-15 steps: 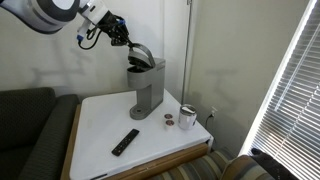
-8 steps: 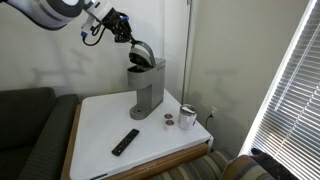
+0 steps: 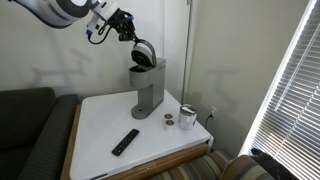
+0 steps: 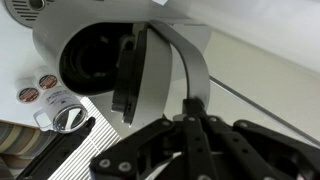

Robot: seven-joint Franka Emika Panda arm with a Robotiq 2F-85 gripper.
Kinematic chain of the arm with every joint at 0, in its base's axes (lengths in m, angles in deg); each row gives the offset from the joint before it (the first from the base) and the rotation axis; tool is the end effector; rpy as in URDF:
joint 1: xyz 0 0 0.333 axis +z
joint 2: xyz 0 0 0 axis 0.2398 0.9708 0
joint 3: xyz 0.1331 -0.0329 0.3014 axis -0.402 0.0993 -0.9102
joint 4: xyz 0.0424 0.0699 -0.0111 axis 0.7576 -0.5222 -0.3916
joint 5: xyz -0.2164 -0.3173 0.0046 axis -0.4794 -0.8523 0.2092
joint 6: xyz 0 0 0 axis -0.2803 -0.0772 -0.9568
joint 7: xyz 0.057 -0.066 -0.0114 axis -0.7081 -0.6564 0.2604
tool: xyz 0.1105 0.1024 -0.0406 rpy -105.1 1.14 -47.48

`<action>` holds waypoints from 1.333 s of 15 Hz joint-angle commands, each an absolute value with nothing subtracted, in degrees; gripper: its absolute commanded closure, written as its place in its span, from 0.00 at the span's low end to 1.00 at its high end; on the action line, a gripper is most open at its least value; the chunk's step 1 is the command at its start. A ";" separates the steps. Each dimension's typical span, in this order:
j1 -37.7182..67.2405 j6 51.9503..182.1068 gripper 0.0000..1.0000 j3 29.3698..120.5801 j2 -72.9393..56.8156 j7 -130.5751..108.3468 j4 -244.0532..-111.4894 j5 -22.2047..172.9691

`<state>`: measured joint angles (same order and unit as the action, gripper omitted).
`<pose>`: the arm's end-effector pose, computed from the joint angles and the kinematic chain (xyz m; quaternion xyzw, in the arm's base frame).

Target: Open the top part of the coffee maker

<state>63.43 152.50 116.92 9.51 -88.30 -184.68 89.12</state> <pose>0.7314 0.1350 0.4041 -0.7325 0.5382 -0.3748 0.1829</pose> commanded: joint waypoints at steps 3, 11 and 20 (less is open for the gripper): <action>59.69 150.90 1.00 113.73 10.85 -88.29 -180.89 89.46; 59.46 151.11 1.00 113.04 10.45 -89.36 -180.62 88.22; 67.20 149.34 1.00 117.30 -0.28 -88.86 -188.65 79.57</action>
<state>65.29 150.63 117.19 6.55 -88.81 -183.08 85.24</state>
